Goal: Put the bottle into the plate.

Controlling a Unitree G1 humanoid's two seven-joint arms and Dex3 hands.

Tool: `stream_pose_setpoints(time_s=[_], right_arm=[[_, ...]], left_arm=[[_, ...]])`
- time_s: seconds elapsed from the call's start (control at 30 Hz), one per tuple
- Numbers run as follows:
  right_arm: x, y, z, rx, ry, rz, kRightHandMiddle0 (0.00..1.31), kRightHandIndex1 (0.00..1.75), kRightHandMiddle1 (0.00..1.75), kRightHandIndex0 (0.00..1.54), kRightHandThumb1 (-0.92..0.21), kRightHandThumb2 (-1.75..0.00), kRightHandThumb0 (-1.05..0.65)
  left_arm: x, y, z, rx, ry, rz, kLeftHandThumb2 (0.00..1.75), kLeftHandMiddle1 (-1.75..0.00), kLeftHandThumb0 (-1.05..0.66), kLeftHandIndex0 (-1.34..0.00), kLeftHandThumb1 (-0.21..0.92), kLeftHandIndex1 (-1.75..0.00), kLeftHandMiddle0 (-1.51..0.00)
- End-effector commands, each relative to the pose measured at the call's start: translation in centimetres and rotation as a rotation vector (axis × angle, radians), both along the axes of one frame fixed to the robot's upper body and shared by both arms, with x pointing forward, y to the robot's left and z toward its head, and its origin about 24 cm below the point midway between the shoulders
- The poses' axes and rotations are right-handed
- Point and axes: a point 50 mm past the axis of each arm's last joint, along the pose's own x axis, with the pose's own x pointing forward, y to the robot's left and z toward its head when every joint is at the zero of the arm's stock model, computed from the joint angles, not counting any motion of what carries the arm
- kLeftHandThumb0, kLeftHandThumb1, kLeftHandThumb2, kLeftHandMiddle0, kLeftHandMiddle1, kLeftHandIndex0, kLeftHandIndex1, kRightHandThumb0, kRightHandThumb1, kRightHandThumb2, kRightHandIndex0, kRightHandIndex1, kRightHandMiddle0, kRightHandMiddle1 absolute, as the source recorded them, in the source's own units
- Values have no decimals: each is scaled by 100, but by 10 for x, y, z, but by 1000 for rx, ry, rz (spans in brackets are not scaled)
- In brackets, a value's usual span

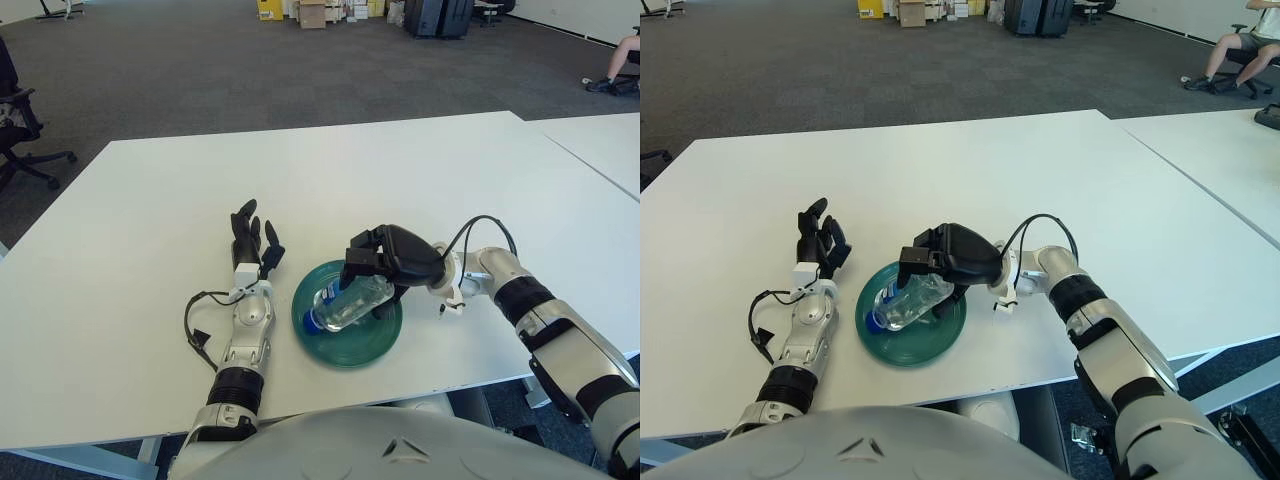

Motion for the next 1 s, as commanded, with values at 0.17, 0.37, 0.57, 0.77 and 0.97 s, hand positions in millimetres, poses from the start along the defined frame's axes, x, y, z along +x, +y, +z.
stream_pose_setpoints(time_s=[0.17,0.37,0.57,0.77,0.97], right_arm=[[25,1,18,20,-49,-105,53,175,175,107,-42,-119,-44],[34,-2,16,-6,15,-145,53,175,175,106,-42,-118,-44],[39,-3,16,-38,64,-169,53,175,175,105,-42,-118,-45],[46,-6,16,-82,117,-202,53,175,175,105,-42,-118,-45],[49,-7,17,-100,165,-215,54,175,175,105,-42,-119,-45]], left_arm=[[1,1,3,2,-19,-3,85,-1,-80,0,92,-86,-37],[1,1,3,-1,-27,-7,85,0,-80,0,92,-85,-37],[0,1,3,-1,-32,-11,85,0,-80,0,92,-85,-36],[0,0,3,3,-35,-11,85,0,-80,0,92,-85,-36],[0,0,3,7,-32,-9,85,0,-80,0,92,-84,-36]])
